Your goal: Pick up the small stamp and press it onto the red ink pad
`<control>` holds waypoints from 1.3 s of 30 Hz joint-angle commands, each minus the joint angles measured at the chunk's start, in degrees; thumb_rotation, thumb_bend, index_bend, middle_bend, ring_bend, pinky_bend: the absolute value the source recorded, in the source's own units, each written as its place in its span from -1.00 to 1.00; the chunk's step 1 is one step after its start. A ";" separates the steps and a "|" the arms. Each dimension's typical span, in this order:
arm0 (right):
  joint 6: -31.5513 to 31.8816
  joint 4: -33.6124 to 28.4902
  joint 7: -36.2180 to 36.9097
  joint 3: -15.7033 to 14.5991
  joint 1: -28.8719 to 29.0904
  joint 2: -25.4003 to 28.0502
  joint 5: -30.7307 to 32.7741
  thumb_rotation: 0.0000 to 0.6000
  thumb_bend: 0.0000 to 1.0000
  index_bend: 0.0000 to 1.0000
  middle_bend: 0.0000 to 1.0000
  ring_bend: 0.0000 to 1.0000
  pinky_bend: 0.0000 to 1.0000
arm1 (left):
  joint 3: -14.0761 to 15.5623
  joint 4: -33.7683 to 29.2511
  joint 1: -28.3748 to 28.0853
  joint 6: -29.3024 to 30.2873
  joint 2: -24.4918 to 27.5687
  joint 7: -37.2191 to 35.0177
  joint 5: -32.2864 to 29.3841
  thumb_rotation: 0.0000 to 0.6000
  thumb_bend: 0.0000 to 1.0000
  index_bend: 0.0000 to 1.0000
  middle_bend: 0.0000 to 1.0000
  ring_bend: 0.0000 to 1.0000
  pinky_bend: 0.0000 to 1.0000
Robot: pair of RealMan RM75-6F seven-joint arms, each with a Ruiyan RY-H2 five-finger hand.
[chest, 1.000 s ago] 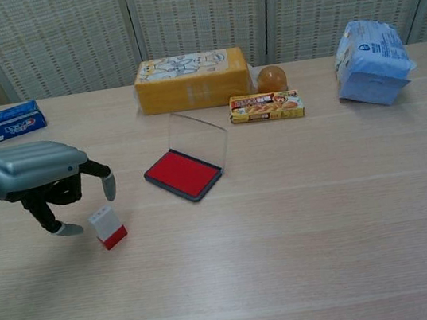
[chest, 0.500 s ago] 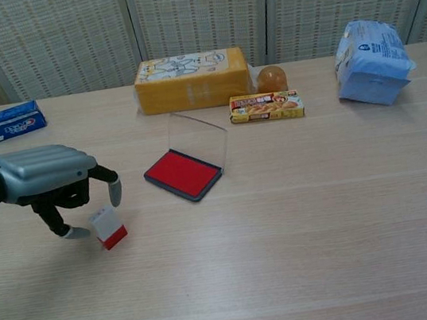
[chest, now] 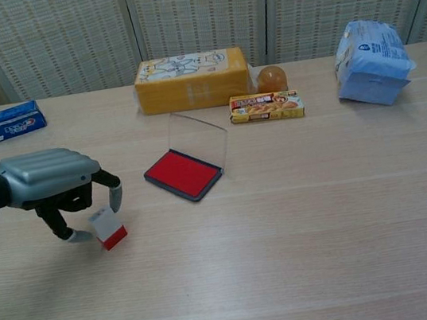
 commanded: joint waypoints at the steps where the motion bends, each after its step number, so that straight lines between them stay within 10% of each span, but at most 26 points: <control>1: 0.03 0.01 0.00 -0.01 -0.01 0.00 -0.04 1.00 -0.56 -1.00 -1.00 -1.00 -1.00 | 0.16 0.27 -0.05 -0.02 -0.31 0.15 0.01 1.00 -0.43 -0.12 1.00 0.86 0.15; 24: 0.35 0.23 0.27 0.06 -0.11 0.01 -0.15 1.00 -0.56 -1.00 -1.00 -1.00 -1.00 | 0.28 0.32 -0.57 0.53 -1.05 1.04 -0.37 1.00 -0.43 0.04 1.00 0.86 0.15; 39: -0.07 0.29 0.42 0.15 0.16 0.09 -0.04 1.00 -0.56 -1.00 -1.00 -1.00 -1.00 | -1.64 -6.72 -0.52 -0.59 5.27 -0.69 -5.34 1.00 -0.43 0.54 1.00 0.88 0.15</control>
